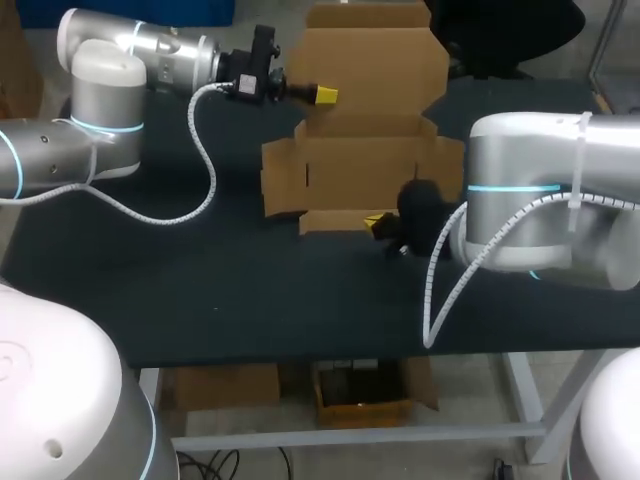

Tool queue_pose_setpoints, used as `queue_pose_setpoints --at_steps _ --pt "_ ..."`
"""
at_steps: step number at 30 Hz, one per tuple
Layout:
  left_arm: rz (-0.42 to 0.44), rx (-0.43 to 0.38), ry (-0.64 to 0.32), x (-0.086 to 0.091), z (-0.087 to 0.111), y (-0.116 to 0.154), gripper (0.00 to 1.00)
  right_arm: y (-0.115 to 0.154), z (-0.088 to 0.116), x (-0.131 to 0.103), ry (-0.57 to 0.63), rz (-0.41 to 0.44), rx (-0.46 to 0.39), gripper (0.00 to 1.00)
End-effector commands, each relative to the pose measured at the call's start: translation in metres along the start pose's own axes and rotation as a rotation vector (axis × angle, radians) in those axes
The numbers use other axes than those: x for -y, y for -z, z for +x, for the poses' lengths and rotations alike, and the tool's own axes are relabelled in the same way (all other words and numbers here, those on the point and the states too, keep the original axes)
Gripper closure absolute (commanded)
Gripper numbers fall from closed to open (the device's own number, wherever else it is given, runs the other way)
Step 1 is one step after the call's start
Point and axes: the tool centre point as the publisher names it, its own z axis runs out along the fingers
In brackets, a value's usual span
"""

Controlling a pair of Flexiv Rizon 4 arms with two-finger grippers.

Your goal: Assemble the packaging by folding the flat box into shape, placing the metal phone stand inside, and closing the box properly

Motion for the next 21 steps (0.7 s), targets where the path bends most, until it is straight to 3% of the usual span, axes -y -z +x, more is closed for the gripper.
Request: queue_pose_setpoints --at_steps 1,21 --pt "-0.006 -0.058 0.0 0.001 -0.009 0.001 1.0 -0.01 0.003 0.001 0.0 0.008 0.058 1.0" --pt "0.012 -0.1 -0.004 -0.01 -0.019 0.003 1.0 -0.032 -0.011 0.013 -0.049 0.017 0.196 1.0"
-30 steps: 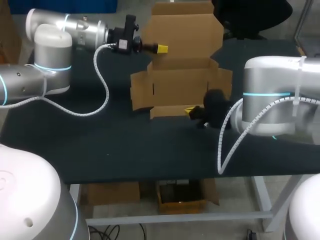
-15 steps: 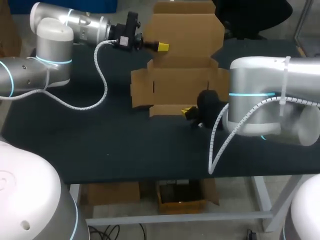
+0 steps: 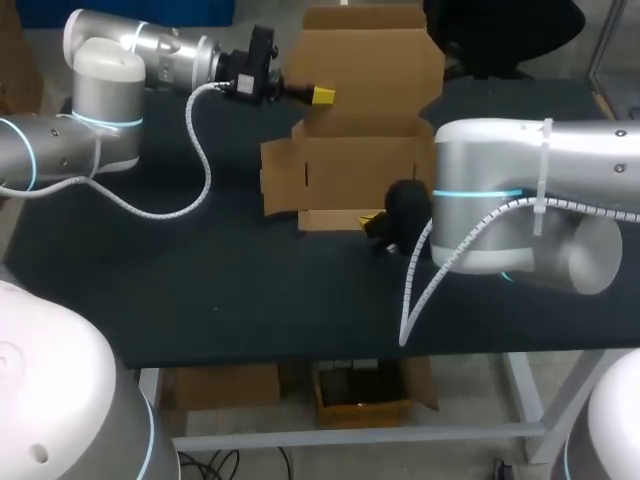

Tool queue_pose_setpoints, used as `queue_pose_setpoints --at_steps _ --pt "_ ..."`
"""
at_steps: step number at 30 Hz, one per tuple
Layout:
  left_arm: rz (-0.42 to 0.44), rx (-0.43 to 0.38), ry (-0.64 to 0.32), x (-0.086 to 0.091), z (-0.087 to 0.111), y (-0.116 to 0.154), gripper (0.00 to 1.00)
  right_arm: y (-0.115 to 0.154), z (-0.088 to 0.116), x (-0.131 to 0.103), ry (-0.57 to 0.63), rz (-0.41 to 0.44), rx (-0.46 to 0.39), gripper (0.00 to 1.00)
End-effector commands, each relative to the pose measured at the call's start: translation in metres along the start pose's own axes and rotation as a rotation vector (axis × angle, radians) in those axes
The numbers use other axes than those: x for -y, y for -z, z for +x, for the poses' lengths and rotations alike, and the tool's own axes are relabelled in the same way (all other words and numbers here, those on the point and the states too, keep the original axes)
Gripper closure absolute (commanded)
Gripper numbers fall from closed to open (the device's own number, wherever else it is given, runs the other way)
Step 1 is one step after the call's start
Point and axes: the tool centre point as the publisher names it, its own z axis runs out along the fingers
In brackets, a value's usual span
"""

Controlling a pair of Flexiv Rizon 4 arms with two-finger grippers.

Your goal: Assemble the packaging by folding the flat box into shape, placing the metal phone stand inside, and closing the box properly

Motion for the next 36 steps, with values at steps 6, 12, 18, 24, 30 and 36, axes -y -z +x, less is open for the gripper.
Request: queue_pose_setpoints --at_steps 6,12,18,24,30,36 --pt "0.002 -0.054 -0.001 -0.003 -0.006 -0.001 1.0 -0.015 -0.001 0.01 -0.023 -0.015 0.116 1.0" --pt "0.005 -0.06 -0.005 -0.003 -0.005 -0.001 1.0 -0.022 -0.005 0.015 -0.051 -0.017 0.117 1.0" --pt "0.003 -0.057 -0.004 -0.004 -0.003 -0.002 1.0 -0.027 -0.01 0.016 -0.071 -0.025 0.123 1.0" --pt "0.003 -0.057 -0.004 -0.004 -0.003 -0.002 1.0 -0.032 -0.01 0.017 -0.078 -0.028 0.119 1.0" --pt "0.003 -0.057 -0.004 -0.004 -0.003 -0.002 1.0 -0.037 -0.013 0.019 -0.094 -0.032 0.118 1.0" --pt "0.003 -0.057 -0.004 -0.004 -0.003 -0.002 1.0 -0.04 -0.014 0.021 -0.104 -0.034 0.119 1.0"
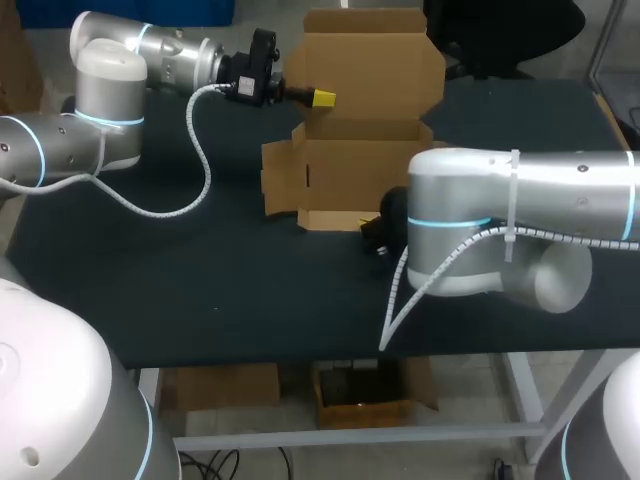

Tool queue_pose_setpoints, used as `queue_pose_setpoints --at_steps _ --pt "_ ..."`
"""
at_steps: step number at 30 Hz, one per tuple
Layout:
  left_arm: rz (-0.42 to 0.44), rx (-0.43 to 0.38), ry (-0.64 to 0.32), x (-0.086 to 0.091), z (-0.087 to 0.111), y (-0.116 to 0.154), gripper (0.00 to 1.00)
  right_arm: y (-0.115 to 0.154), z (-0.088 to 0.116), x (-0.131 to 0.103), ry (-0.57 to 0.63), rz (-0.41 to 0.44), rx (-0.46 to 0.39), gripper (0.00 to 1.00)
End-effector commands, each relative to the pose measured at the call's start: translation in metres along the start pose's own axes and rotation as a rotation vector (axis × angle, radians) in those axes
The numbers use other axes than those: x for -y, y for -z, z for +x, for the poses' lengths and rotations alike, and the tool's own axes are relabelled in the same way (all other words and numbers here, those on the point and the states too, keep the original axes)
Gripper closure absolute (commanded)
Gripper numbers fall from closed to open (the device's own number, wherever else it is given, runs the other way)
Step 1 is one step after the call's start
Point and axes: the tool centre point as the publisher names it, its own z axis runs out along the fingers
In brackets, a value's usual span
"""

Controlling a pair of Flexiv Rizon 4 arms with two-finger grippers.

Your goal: Assemble the packaging by folding the flat box into shape, placing the metal phone stand inside, and closing the box properly

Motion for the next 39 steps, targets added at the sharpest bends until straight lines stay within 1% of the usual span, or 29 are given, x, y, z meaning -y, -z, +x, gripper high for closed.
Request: queue_pose_setpoints --at_steps 1,16,26,39 --pt "0.0 -0.011 0.0 -0.001 -0.003 0.001 1.0 -0.006 0.003 0.003 -0.004 -0.01 0.044 1.0" --pt "-0.001 -0.01 -0.001 -0.001 -0.003 0.001 1.0 -0.011 0.001 0.007 -0.022 -0.006 0.04 1.0" --pt "-0.009 -0.015 -0.003 -0.006 0.001 -0.001 1.0 -0.013 -0.001 0.01 -0.035 -0.006 0.038 1.0" --pt "-0.005 -0.014 -0.015 -0.014 0.014 0.0 1.0 -0.015 -0.001 0.014 -0.052 -0.001 0.027 1.0"
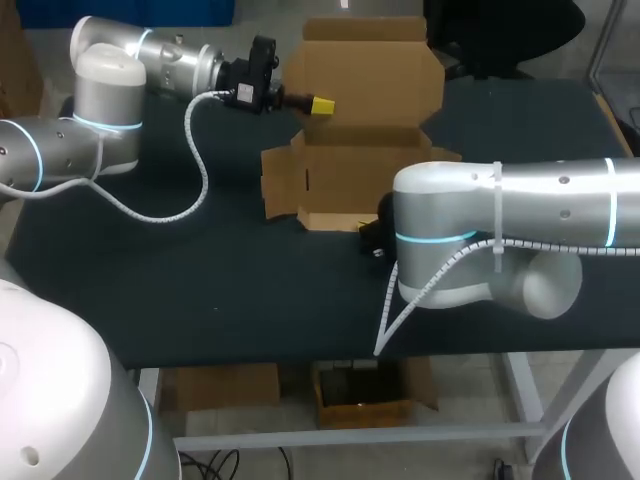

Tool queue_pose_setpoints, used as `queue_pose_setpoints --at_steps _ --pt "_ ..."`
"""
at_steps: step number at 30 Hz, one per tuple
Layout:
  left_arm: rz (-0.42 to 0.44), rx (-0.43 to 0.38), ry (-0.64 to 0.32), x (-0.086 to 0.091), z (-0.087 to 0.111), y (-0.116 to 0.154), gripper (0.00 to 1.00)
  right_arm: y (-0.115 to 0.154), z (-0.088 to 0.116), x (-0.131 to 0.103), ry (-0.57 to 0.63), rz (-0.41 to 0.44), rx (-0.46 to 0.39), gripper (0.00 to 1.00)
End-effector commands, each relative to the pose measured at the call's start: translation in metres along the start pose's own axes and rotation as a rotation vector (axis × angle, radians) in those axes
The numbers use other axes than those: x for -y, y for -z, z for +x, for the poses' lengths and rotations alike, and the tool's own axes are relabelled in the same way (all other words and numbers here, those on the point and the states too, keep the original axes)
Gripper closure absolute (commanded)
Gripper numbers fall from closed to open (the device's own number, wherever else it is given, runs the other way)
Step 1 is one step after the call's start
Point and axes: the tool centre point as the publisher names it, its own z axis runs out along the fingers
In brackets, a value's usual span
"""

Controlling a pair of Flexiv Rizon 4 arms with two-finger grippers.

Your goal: Assemble the packaging by folding the flat box into shape, placing the metal phone stand inside, and closing the box properly

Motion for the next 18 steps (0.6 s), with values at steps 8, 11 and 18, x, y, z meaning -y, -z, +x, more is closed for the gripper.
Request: queue_pose_setpoints --at_steps 8,11,18 --pt "0.0 0.0 -0.006 -0.009 0.013 -0.001 1.0 -0.005 0.0 0.008 -0.015 -0.001 -0.002 1.0" --pt "0.0 -0.001 -0.006 -0.011 0.015 -0.002 1.0 -0.005 0.0 0.009 -0.02 -0.001 -0.005 1.0" --pt "-0.001 0.0 -0.005 -0.013 0.018 -0.003 1.0 -0.006 -0.001 0.011 -0.032 -0.003 -0.009 1.0"
